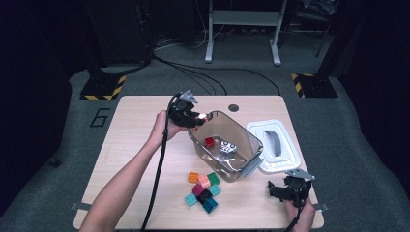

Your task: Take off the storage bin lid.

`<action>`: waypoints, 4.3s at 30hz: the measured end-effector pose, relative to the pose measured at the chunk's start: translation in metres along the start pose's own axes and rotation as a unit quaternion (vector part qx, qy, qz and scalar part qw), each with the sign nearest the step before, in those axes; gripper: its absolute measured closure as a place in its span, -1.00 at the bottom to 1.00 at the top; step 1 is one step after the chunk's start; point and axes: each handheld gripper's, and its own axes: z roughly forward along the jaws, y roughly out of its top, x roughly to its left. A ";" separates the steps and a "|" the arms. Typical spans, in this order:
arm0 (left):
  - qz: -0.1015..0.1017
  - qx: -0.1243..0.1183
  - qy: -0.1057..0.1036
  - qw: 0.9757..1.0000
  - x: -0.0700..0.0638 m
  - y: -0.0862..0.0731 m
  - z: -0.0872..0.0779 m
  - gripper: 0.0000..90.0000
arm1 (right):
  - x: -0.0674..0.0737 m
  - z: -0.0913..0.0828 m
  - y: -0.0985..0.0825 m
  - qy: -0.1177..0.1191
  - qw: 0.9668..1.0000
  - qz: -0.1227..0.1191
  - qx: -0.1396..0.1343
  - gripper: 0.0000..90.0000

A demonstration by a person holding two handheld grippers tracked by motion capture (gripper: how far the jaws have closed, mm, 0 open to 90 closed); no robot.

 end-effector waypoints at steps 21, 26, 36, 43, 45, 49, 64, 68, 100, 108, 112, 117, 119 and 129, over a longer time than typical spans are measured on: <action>0.004 0.053 -0.012 0.999 -0.011 -0.017 0.032 0.47 | 0.000 0.000 0.000 -0.001 1.000 0.001 0.000 -0.99; 0.005 0.063 -0.011 0.998 -0.013 -0.017 0.032 0.37 | 0.000 0.000 0.000 -0.001 1.000 0.001 0.000 -0.99; 0.016 0.034 0.009 0.999 -0.032 -0.021 -0.003 -0.27 | 0.000 0.000 0.000 -0.001 1.000 0.002 0.000 -0.99; 0.014 0.009 0.023 1.000 -0.046 -0.046 -0.035 -0.65 | 0.000 0.000 0.000 -0.002 1.000 0.003 0.000 -0.99; 0.010 0.007 0.024 1.000 -0.048 -0.055 -0.039 -0.66 | 0.000 0.000 0.000 -0.002 1.000 0.003 0.000 -0.99; 0.002 0.010 0.027 1.000 -0.048 -0.072 -0.042 -0.68 | 0.000 0.000 0.000 -0.003 1.000 0.004 0.000 -0.99; -0.018 0.048 -0.021 0.998 -0.056 -0.135 0.004 -0.67 | 0.000 0.000 0.000 -0.005 1.000 0.005 0.001 -0.99; -0.016 0.057 -0.040 0.997 -0.057 -0.145 0.018 -0.66 | 0.000 0.000 0.000 -0.005 1.000 0.007 0.000 -0.99; 0.025 0.053 -0.060 0.997 -0.058 -0.173 0.043 0.14 | 0.000 0.000 0.000 -0.005 1.000 0.006 0.001 -0.99; 0.017 0.041 -0.054 0.998 -0.052 -0.173 0.031 0.15 | 0.000 0.000 0.000 -0.005 1.000 0.006 0.001 -0.99; 0.010 0.038 -0.050 0.998 -0.050 -0.174 0.028 0.16 | 0.000 0.000 0.000 -0.005 1.000 0.006 0.001 -0.99; 0.009 0.040 -0.050 0.998 -0.048 -0.174 0.024 0.17 | 0.000 0.000 0.000 -0.005 1.000 0.006 0.001 -0.99; 0.007 0.039 -0.046 0.998 -0.048 -0.174 0.023 0.17 | 0.000 0.000 0.000 -0.005 1.000 0.007 0.001 -0.99; -0.005 0.025 -0.041 0.999 -0.042 -0.171 0.014 0.19 | 0.000 0.000 0.000 -0.005 1.000 0.007 0.001 -0.99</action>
